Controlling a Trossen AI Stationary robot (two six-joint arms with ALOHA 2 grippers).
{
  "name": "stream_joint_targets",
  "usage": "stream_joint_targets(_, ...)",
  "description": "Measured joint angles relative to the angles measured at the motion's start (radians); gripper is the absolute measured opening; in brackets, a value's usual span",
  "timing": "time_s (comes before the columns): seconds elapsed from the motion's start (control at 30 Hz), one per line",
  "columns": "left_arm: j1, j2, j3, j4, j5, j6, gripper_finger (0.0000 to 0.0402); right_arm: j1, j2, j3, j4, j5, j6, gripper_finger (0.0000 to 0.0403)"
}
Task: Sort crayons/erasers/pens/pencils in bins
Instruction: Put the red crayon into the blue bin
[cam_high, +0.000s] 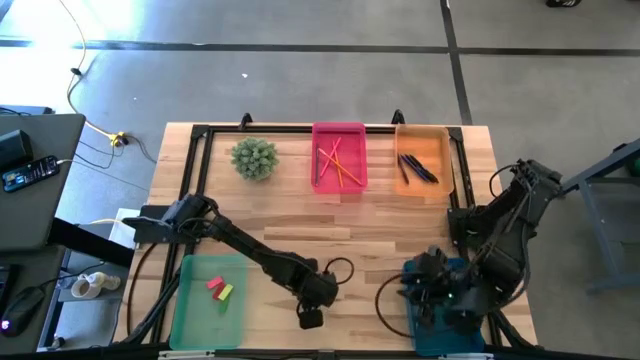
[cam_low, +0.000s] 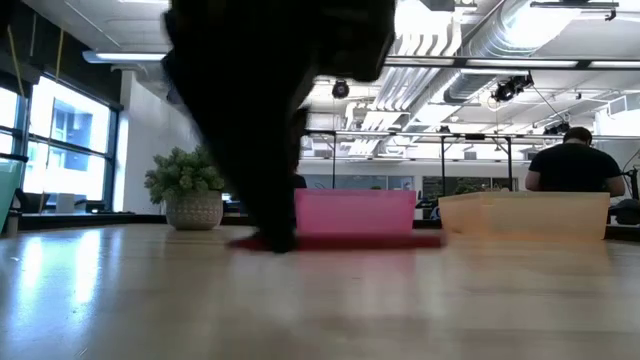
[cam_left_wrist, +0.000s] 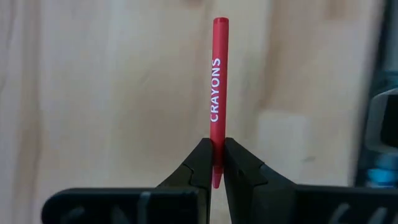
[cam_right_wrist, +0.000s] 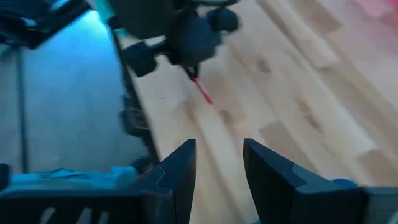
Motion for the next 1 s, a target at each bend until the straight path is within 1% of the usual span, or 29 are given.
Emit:
stream_joint_targets(0.13,0.017,-0.004,0.002,0.091,0.050,0.035,0.0009,0.031,0.001,0.000,0.073,0.015,-0.006,0.0126)
stream_joint_targets(0.33,0.048,-0.013,0.003,0.248,0.126,0.064,0.0009,0.063,-0.001,0.000,0.114,0.020,-0.011,0.0126)
stream_joint_targets(0.4,0.056,-0.014,0.003,0.312,0.142,0.068,0.0009,0.073,-0.001,0.000,0.128,0.023,-0.039,0.0126)
stream_joint_targets(0.53,0.075,-0.016,0.003,0.420,0.172,0.093,0.0009,0.095,-0.001,0.000,0.164,0.026,-0.144,0.0126)
stream_joint_targets(0.6,0.085,-0.016,0.004,0.483,0.195,0.095,0.0009,0.106,-0.001,0.000,0.179,0.042,-0.170,0.0126)
stream_joint_targets(0.8,0.099,-0.016,0.005,0.665,0.202,0.105,0.0009,0.147,-0.001,0.000,0.219,0.111,-0.180,0.0126)
stream_joint_targets(1.0,0.105,-0.016,0.005,0.867,0.208,0.112,0.0009,0.188,-0.001,0.000,0.217,0.217,-0.159,0.0126)
